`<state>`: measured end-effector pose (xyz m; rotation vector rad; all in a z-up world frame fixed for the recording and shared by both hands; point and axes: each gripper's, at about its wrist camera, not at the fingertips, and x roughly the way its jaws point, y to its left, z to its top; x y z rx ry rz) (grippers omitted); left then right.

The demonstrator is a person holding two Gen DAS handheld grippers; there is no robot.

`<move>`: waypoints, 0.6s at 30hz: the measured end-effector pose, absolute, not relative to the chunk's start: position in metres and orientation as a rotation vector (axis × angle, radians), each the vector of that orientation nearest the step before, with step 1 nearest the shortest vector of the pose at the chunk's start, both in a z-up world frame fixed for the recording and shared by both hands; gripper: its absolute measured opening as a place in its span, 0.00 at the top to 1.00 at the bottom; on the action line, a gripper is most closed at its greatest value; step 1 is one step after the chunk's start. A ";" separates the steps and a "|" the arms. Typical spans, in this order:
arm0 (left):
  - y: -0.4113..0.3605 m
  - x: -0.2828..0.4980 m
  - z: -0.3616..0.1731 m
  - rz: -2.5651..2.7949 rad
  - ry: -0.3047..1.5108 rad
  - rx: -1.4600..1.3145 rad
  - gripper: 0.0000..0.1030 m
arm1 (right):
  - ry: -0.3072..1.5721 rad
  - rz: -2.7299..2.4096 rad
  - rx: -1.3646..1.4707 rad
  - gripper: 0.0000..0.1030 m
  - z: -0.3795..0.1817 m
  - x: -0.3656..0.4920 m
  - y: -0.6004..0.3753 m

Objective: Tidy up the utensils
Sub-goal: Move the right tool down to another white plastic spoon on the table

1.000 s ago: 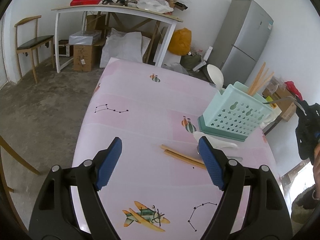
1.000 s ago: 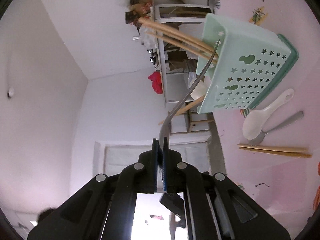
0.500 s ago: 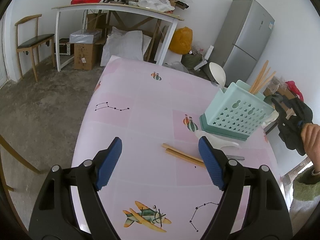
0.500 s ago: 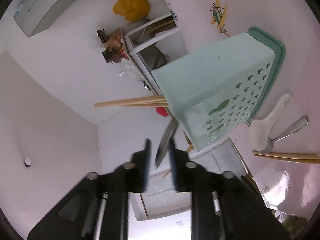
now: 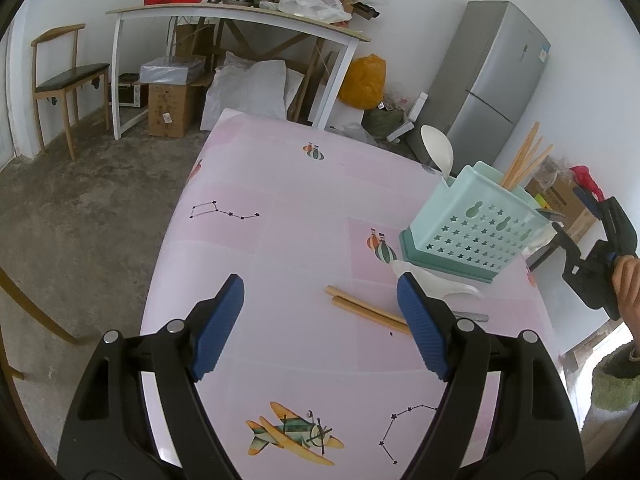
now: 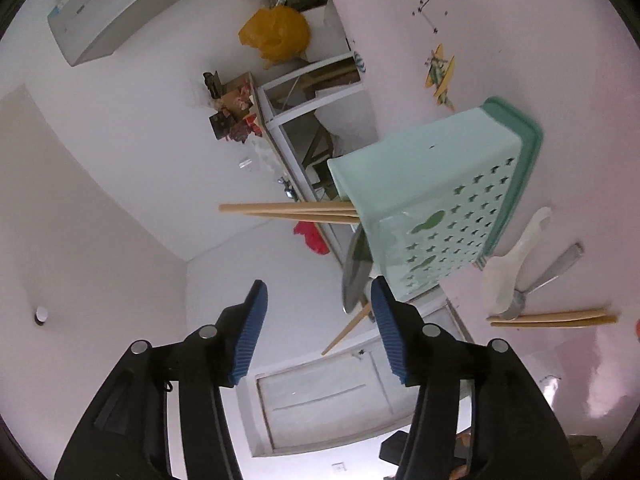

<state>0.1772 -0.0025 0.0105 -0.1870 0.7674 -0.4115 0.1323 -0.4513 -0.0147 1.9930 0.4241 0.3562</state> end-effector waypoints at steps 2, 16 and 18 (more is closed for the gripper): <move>-0.002 0.177 0.010 -0.413 0.768 -0.192 0.27 | 0.425 0.330 1.977 0.47 -0.015 0.124 -0.451; -0.007 0.170 -0.002 -0.442 0.798 -0.183 0.27 | 0.613 0.137 1.634 0.46 -0.027 0.047 -0.439; -0.011 0.165 -0.007 -0.457 0.814 -0.166 0.27 | 0.663 0.132 1.562 0.46 -0.029 0.047 -0.431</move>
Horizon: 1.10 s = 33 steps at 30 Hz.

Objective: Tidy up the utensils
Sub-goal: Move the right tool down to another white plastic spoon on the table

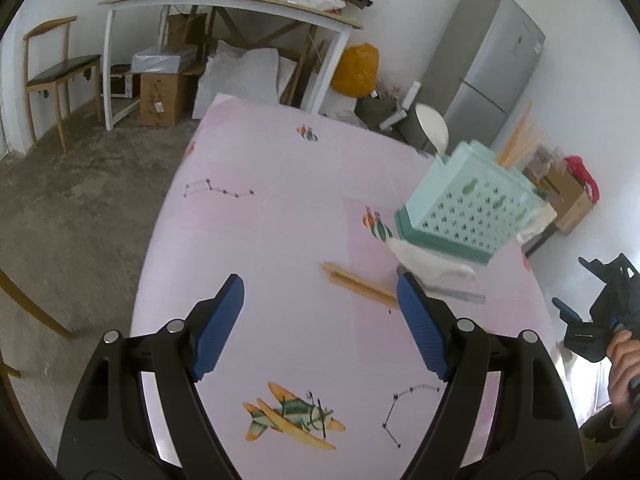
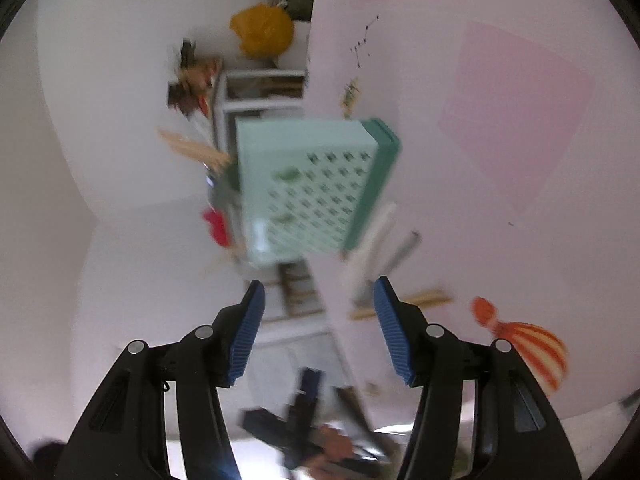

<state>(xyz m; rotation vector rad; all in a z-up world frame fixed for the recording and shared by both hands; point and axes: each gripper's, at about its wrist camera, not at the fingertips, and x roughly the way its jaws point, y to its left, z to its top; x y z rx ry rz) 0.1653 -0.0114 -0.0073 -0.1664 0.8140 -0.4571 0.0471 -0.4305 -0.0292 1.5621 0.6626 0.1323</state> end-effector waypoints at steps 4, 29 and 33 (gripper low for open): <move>-0.021 0.156 -0.018 -0.489 0.857 -0.137 0.27 | 0.739 0.161 1.478 0.46 -0.037 0.052 -0.412; -0.084 0.137 -0.047 -0.696 0.969 -0.056 0.57 | 0.857 -0.015 0.500 0.72 -0.007 0.183 -0.350; -0.087 0.141 -0.050 -0.708 0.980 -0.054 0.63 | 0.840 -0.008 0.492 0.72 -0.012 0.197 -0.354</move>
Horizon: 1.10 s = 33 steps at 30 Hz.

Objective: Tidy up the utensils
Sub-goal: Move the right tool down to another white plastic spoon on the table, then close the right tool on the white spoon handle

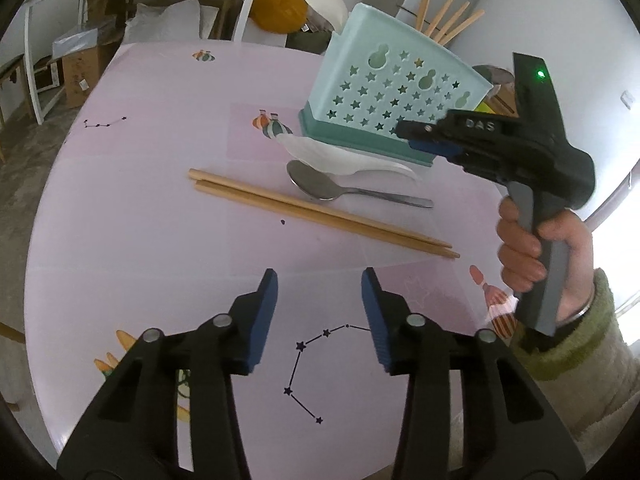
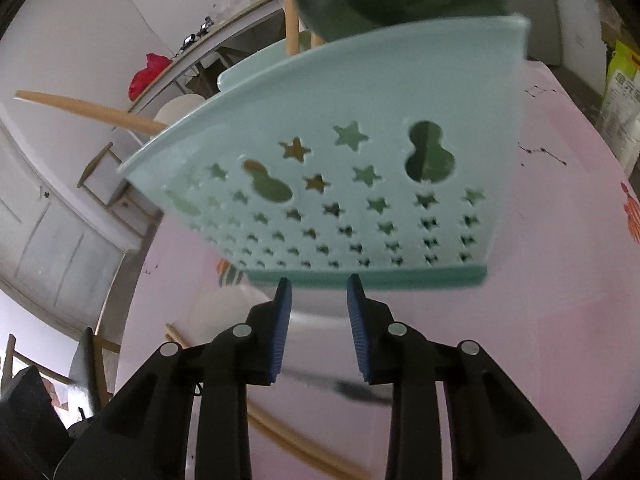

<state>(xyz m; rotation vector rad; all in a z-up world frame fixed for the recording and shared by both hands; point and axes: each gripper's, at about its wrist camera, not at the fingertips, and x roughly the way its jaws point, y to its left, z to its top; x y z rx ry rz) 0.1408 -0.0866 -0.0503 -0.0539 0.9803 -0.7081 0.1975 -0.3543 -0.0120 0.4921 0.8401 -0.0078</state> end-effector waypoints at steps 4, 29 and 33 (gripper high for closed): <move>-0.089 0.144 -0.054 -0.719 0.995 -0.054 0.69 | 0.869 0.000 0.490 0.72 -0.022 0.210 -0.354; -0.077 0.149 -0.065 -0.718 1.048 -0.151 0.75 | 1.056 0.127 0.634 0.72 -0.044 0.196 -0.324; -0.077 0.146 -0.065 -0.718 1.049 -0.152 0.75 | 1.076 0.161 0.659 0.75 -0.050 0.185 -0.301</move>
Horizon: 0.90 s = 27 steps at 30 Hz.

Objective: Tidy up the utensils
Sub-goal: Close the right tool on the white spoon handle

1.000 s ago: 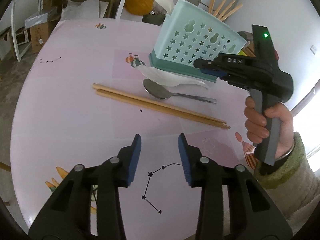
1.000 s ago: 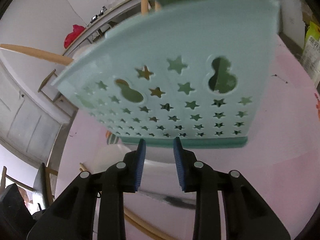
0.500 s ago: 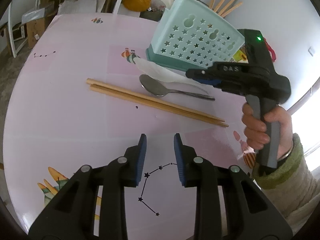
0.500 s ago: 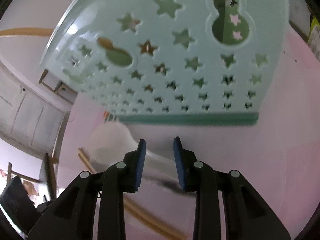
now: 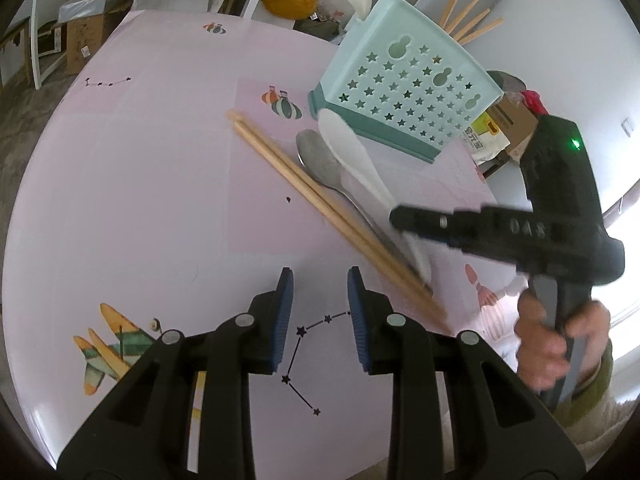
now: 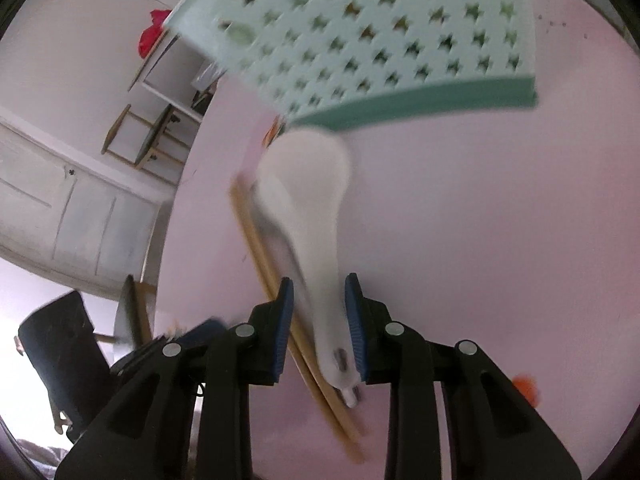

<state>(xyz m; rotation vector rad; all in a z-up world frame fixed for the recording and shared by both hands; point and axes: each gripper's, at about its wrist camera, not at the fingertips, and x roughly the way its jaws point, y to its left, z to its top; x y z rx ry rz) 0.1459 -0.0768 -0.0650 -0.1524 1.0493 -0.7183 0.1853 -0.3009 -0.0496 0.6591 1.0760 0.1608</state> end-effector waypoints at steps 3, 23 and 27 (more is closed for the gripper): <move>-0.078 0.144 -0.065 -0.721 1.049 -0.148 0.75 | 1.084 0.176 0.681 0.78 -0.053 0.179 -0.283; -0.073 0.127 -0.060 -0.666 1.015 -0.074 0.73 | 1.040 0.043 0.736 0.65 -0.052 0.146 -0.290; -0.069 0.127 -0.062 -0.648 1.021 -0.088 0.73 | 1.018 0.021 0.747 0.60 -0.051 0.139 -0.301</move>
